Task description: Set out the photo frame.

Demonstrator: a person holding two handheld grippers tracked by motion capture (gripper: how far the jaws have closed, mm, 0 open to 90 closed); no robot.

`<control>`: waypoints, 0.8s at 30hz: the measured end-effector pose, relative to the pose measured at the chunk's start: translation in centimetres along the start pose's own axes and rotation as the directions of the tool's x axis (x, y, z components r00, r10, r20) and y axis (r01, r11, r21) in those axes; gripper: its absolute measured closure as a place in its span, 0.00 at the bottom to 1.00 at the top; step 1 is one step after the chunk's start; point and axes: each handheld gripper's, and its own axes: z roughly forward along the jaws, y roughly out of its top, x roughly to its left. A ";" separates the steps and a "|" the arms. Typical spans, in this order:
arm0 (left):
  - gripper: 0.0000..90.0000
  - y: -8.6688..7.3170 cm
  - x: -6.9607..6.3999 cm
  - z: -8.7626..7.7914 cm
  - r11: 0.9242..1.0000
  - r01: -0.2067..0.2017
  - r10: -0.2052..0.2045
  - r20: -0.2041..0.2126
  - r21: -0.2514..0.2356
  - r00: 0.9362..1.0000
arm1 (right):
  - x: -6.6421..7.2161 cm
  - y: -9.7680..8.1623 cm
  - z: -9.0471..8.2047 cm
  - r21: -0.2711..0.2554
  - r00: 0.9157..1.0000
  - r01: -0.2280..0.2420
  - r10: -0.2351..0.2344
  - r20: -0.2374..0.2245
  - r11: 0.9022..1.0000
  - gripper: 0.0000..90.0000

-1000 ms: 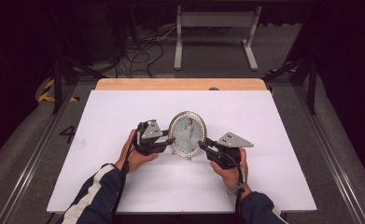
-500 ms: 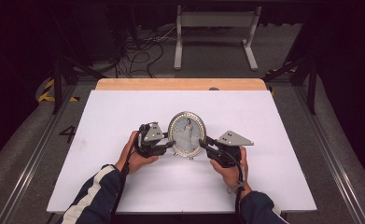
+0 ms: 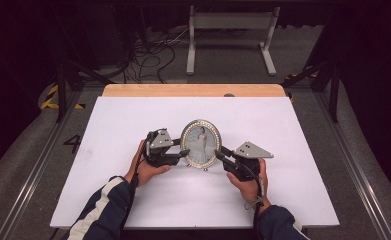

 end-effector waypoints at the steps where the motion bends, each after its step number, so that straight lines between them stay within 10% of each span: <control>1: 0.58 0.0 0.1 -0.1 1.000 0.005 -0.005 -0.004 -0.011 1.000 | 0.0 -0.1 -0.2 -0.008 1.000 0.002 -0.002 0.007 1.000 0.85; 8: 0.74 0.0 0.2 -0.4 1.000 0.005 -0.005 -0.008 -0.015 1.000 | 0.1 -0.2 -0.3 -0.013 1.000 -0.004 0.004 0.016 1.000 0.87; 24: 0.76 0.3 -0.4 -0.9 1.000 -0.021 0.021 0.000 0.010 1.000 | -0.5 -0.2 0.1 -0.008 1.000 -0.014 0.014 0.022 1.000 0.86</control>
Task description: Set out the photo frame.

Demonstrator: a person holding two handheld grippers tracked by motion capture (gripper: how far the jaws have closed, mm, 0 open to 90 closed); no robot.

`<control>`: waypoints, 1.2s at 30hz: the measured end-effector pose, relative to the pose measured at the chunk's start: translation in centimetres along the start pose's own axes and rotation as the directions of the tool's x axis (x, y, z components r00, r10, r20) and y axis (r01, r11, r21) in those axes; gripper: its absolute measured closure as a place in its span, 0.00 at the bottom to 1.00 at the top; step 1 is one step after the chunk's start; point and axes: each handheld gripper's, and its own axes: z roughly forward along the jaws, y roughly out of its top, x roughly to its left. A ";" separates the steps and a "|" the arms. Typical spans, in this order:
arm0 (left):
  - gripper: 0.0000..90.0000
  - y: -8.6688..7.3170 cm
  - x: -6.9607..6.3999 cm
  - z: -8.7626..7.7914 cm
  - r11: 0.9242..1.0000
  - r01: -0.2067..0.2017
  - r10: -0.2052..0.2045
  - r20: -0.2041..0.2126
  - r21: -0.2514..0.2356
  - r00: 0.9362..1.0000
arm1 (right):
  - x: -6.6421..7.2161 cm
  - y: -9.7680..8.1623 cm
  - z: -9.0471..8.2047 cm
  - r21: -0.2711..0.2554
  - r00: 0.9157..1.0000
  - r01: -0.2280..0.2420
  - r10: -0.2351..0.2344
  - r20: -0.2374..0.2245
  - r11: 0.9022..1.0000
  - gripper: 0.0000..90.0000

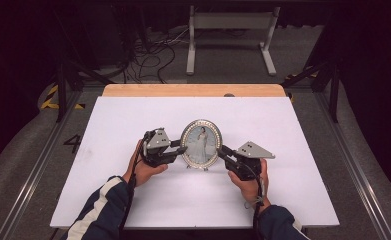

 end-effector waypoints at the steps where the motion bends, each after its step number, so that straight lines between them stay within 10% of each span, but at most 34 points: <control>1: 0.76 0.0 0.0 0.0 1.000 0.001 -0.001 -0.005 0.007 1.000 | -0.1 0.0 0.0 -0.003 1.000 -0.008 0.008 -0.006 1.000 0.86; 25: 0.67 -0.2 -0.1 -0.3 0.999 -0.023 0.023 -0.003 0.023 1.000 | 0.3 0.4 0.2 -0.014 1.000 0.013 -0.013 0.000 1.000 0.82; 36: 0.78 -0.3 -0.1 -0.6 1.000 -0.022 0.022 0.002 0.022 1.000 | 0.3 0.4 0.5 -0.014 1.000 0.008 -0.007 0.006 1.000 0.82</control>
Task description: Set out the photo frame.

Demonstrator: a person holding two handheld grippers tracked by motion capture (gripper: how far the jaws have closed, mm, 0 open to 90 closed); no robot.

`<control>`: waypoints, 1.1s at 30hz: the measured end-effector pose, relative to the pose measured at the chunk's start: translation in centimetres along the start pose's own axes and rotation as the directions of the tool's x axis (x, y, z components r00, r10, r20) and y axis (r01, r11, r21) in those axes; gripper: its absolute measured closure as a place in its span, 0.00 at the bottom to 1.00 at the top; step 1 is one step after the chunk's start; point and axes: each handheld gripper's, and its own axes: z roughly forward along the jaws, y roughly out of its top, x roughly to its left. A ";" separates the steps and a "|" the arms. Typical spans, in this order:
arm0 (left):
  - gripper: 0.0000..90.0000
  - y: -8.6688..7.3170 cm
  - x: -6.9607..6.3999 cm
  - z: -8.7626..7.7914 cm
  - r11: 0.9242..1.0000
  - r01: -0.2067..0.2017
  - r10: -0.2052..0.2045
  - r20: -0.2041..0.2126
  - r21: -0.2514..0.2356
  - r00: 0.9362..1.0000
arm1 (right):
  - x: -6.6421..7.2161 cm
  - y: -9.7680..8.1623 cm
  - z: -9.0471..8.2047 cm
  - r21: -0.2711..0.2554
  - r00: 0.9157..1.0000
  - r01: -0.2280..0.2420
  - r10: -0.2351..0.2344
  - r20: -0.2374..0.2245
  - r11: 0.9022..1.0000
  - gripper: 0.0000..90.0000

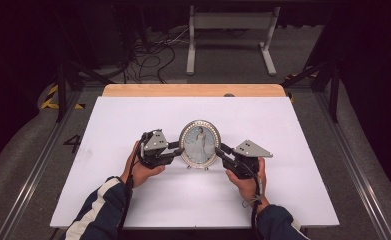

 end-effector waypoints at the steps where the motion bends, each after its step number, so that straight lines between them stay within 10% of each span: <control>1: 0.78 0.0 -0.1 0.0 1.000 -0.004 0.004 -0.002 0.001 1.000 | 0.0 0.0 0.0 -0.001 1.000 -0.004 0.004 -0.001 1.000 0.82; 33: 0.71 -0.3 -0.7 0.1 0.999 -0.028 0.029 -0.038 0.034 0.999 | 0.3 0.0 0.1 0.037 0.999 0.049 -0.049 -0.010 0.998 0.80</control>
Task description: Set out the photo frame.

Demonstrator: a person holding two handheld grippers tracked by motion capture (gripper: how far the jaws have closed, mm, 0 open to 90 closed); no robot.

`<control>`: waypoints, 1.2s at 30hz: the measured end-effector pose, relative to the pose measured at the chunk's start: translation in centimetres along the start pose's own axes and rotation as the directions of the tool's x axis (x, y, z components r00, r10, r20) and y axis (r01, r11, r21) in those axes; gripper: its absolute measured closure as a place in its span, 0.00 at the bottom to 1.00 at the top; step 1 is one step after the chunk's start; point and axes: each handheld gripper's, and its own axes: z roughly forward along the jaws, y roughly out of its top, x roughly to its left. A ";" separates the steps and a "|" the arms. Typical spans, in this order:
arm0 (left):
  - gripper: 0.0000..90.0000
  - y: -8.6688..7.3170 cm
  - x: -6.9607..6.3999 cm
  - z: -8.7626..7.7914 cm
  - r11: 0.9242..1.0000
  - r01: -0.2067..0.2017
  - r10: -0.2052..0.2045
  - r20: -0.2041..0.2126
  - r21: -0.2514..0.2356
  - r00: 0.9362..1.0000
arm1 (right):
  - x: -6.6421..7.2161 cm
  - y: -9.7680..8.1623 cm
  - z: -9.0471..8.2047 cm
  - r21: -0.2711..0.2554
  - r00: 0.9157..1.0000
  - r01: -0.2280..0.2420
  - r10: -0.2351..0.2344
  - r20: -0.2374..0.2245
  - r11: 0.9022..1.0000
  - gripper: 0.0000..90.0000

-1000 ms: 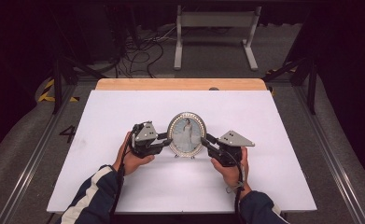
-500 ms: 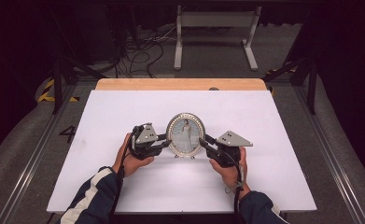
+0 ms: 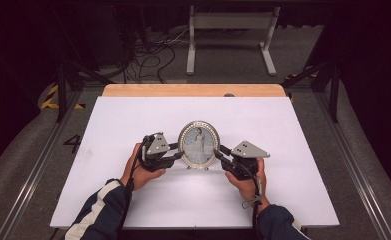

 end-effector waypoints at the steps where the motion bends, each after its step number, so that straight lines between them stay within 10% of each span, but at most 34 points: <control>1: 0.71 0.0 0.0 0.0 1.000 -0.004 0.004 -0.003 0.002 1.000 | 0.0 0.0 0.0 0.004 1.000 0.004 -0.004 0.004 1.000 0.80; 36: 0.59 -0.3 -0.7 -0.4 0.999 -0.034 0.035 -0.019 0.020 0.999 | 0.6 0.7 -1.5 0.108 0.986 0.164 -0.160 -0.045 0.981 0.64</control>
